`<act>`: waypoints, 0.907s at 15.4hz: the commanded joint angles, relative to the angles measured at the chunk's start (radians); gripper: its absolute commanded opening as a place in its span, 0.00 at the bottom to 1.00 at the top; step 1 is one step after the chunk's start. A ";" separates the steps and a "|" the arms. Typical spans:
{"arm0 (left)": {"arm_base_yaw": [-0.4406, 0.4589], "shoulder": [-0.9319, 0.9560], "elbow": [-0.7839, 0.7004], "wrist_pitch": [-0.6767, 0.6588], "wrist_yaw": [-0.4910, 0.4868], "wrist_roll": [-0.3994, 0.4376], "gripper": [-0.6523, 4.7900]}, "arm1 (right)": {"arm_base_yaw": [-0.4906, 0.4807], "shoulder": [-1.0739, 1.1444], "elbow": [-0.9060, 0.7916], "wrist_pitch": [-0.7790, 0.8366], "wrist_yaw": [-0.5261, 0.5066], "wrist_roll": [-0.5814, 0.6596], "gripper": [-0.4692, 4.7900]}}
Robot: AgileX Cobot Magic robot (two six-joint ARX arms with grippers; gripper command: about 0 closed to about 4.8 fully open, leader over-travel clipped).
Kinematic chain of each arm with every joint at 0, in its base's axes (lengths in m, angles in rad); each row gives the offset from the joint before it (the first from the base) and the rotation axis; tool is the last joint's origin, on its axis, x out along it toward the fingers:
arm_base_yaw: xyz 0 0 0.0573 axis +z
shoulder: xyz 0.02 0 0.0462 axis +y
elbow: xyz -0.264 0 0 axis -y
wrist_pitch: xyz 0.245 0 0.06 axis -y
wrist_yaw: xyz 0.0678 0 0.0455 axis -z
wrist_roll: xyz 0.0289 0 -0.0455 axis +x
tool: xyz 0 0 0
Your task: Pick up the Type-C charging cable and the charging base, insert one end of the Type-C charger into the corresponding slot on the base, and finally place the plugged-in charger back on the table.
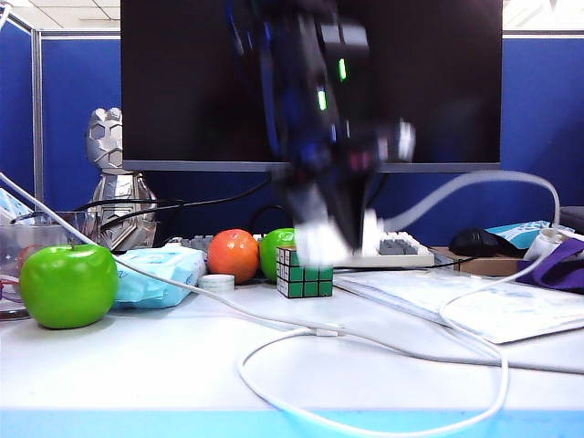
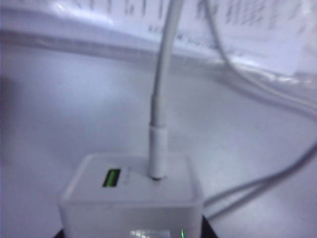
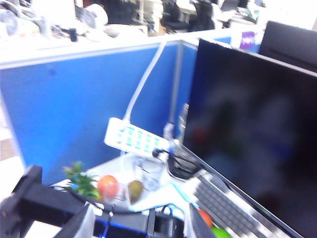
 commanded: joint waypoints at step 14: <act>0.005 -0.135 0.008 -0.008 0.002 -0.059 0.42 | 0.000 -0.025 0.002 -0.023 0.198 -0.025 0.51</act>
